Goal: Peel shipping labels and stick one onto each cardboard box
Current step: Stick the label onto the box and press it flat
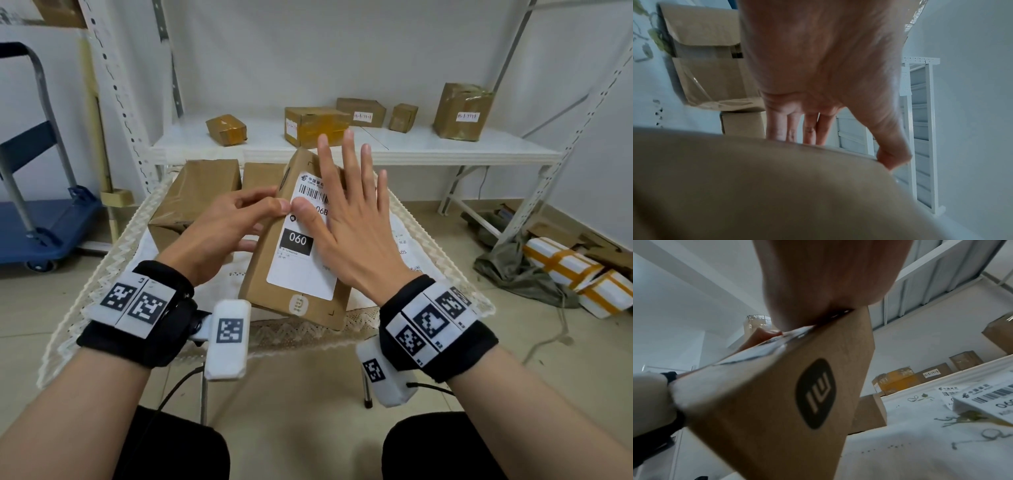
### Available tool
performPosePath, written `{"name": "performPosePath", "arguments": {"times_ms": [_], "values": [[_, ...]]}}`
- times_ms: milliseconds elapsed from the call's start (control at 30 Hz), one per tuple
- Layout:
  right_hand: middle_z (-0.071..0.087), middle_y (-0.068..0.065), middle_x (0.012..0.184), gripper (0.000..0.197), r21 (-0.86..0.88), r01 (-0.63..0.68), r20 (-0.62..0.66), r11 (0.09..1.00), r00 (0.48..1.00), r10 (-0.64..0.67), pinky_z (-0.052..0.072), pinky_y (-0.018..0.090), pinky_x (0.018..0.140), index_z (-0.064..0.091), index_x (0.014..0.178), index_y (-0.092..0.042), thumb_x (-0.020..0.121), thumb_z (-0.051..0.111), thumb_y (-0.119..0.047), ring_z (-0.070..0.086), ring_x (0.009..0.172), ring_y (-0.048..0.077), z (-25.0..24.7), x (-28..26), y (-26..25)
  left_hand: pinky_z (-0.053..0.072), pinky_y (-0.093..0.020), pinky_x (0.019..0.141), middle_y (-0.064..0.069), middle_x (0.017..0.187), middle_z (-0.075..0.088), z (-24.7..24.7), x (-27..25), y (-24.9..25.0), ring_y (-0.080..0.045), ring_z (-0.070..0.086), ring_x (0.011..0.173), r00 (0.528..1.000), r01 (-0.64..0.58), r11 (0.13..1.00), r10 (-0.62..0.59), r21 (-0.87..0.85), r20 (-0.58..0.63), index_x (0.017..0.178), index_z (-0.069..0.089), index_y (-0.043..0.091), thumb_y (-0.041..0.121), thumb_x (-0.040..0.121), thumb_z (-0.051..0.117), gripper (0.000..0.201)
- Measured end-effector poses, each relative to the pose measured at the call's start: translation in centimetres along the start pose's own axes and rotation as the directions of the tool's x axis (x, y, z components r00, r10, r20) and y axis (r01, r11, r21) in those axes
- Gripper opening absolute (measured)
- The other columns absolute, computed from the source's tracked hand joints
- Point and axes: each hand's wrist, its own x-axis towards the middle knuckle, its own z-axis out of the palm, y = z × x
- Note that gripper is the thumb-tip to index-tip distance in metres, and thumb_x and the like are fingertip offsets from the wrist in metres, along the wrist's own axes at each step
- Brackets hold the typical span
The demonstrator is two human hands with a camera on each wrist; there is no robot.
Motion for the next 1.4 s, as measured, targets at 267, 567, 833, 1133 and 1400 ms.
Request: {"name": "performPosePath", "arguments": {"times_ms": [267, 567, 833, 1133, 1400], "values": [[-0.022, -0.001, 0.168, 0.075, 0.036, -0.075, -0.030, 0.997, 0.997, 0.076, -0.015, 0.049, 0.124, -0.010, 0.161, -0.033, 0.102, 0.025, -0.063, -0.024, 0.154, 0.022, -0.8, 0.7, 1.9, 0.053, -0.025, 0.070, 0.005, 0.112, 0.077, 0.3, -0.3, 0.0, -0.021, 0.073, 0.104, 0.999, 0.026, 0.999, -0.027, 0.022, 0.030, 0.125, 0.062, 0.034, 0.058, 0.058, 0.080, 0.073], [-0.022, -0.001, 0.168, 0.074, 0.061, -0.161, -0.022, 0.985, 0.986, 0.163, -0.012, 0.052, 0.124, -0.012, 0.161, -0.033, 0.102, 0.020, -0.064, -0.022, 0.154, 0.023, -1.3, 1.0, 3.7, 0.058, -0.045, 0.094, 0.006, 0.124, 0.072, 1.1, -0.1, -0.4, -0.023, 0.070, 0.113, 0.999, 0.018, 0.999, -0.019, 0.040, 0.028, 0.137, 0.059, 0.030, 0.062, 0.058, 0.077, 0.087], [-0.024, -0.001, 0.168, 0.073, 0.034, -0.056, -0.042, 0.998, 0.997, 0.057, -0.015, 0.050, 0.124, -0.011, 0.161, -0.033, 0.104, 0.024, -0.061, -0.025, 0.154, 0.022, -1.8, -0.2, 1.3, 0.056, -0.032, 0.083, 0.006, 0.123, 0.072, 1.8, 0.2, 0.0, -0.013, 0.071, 0.108, 0.999, 0.012, 0.998, -0.015, 0.067, 0.036, 0.144, 0.054, 0.030, 0.056, 0.072, 0.074, 0.079], [-0.021, 0.001, 0.169, 0.070, 0.035, -0.038, -0.064, 0.999, 0.997, 0.040, -0.011, 0.055, 0.124, -0.007, 0.162, -0.031, 0.105, 0.023, -0.058, -0.023, 0.155, 0.023, -0.6, 0.4, 1.1, 0.057, -0.037, 0.091, 0.008, 0.126, 0.070, 2.2, -0.1, 0.1, -0.009, 0.071, 0.109, 0.999, -0.033, 0.997, 0.029, 0.075, 0.042, 0.143, 0.056, 0.035, 0.064, 0.060, 0.074, 0.090], [-0.018, 0.001, 0.170, 0.072, 0.068, -0.102, -0.138, 0.992, 0.984, 0.110, -0.012, 0.053, 0.124, -0.006, 0.162, -0.032, 0.101, 0.016, -0.063, -0.019, 0.156, 0.024, -1.4, 1.6, 2.1, 0.059, -0.033, 0.088, 0.000, 0.129, 0.066, 2.6, -0.4, 0.3, -0.006, 0.071, 0.106, 0.998, -0.047, 0.998, 0.045, 0.048, 0.046, 0.143, 0.055, 0.030, 0.048, 0.071, 0.075, 0.076]]}}
